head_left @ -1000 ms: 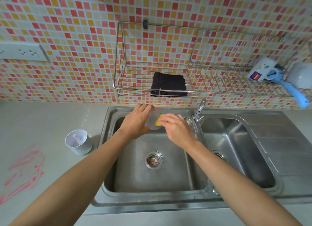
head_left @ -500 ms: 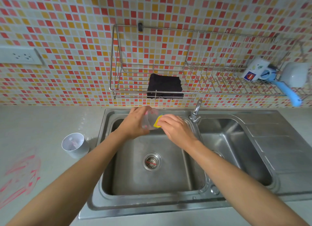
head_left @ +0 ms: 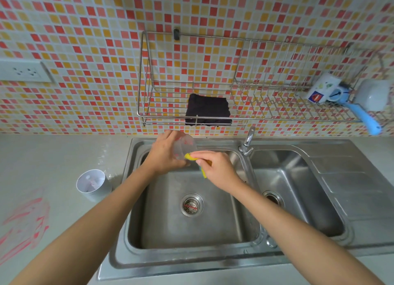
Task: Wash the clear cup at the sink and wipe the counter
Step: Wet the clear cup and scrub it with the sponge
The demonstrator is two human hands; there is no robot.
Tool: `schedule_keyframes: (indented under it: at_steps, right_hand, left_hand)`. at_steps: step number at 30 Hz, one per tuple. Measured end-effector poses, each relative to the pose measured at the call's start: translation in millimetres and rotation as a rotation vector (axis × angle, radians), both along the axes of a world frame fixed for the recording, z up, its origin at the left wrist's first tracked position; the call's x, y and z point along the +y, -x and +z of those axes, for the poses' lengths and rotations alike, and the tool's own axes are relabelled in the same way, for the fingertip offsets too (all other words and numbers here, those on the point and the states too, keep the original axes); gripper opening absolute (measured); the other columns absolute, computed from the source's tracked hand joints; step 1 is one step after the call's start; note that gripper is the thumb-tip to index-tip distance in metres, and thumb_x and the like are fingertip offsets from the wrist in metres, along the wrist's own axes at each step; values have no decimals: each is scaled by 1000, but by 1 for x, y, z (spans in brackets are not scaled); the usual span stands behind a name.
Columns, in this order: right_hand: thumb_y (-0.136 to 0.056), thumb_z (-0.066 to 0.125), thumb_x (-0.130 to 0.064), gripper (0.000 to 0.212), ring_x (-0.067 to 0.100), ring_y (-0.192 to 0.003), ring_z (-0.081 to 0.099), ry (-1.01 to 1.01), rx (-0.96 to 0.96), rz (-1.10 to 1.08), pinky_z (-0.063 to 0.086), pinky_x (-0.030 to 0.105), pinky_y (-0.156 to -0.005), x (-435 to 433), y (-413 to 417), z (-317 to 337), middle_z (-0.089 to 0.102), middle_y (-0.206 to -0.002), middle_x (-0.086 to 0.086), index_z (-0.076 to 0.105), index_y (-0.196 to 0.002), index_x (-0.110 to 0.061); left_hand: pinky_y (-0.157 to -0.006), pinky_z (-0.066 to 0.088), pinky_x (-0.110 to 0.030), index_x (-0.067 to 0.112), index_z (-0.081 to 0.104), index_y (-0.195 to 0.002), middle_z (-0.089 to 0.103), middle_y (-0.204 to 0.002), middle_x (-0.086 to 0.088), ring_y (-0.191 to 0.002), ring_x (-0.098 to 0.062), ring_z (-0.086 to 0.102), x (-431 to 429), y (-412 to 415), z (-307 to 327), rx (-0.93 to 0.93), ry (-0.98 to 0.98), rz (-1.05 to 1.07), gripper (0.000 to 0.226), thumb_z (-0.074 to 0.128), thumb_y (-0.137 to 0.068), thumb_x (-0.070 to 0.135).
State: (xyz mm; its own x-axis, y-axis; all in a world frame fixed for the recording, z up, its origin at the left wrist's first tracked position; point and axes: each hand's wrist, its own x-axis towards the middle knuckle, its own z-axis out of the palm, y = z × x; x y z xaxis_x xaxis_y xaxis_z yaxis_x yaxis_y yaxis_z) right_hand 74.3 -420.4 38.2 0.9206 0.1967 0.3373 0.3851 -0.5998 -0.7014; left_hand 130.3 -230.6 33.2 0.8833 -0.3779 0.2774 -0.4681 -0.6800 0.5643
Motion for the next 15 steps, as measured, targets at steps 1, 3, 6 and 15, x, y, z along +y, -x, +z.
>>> schedule_keyframes:
  at_steps: [1,3,6,15]
  right_hand:
    - [-90,57,0,26,13,-99,65,-67,133,-2,49,16,-85,1,0,2,71,-110,-1,73,-107,-10]
    - [-88,57,3,28,18,-98,66,-62,184,18,51,23,-85,-3,-5,2,73,-106,-1,74,-105,-11]
    - [-75,68,13,30,19,-98,67,258,-237,109,53,31,-89,-14,-20,2,75,-96,2,77,-93,-9]
    - [-80,63,8,29,7,-95,61,68,-79,9,46,18,-89,2,-5,-6,75,-97,-2,77,-94,-13]
  left_hand:
    - [-96,32,-33,26,46,-128,50,-125,9,-116,-13,43,1,-2,2,-10,-71,25,78,82,-62,49]
    - [-97,29,-35,31,45,-129,50,-128,11,-120,-14,41,2,-4,5,5,-155,22,79,81,-62,52]
    - [-103,38,-40,32,44,-130,53,-130,10,-120,-16,45,0,-8,10,55,-195,-62,83,83,-60,52]
    - [-97,43,-27,27,46,-133,55,-131,5,-117,-16,51,2,-10,19,67,-189,-121,81,86,-64,42]
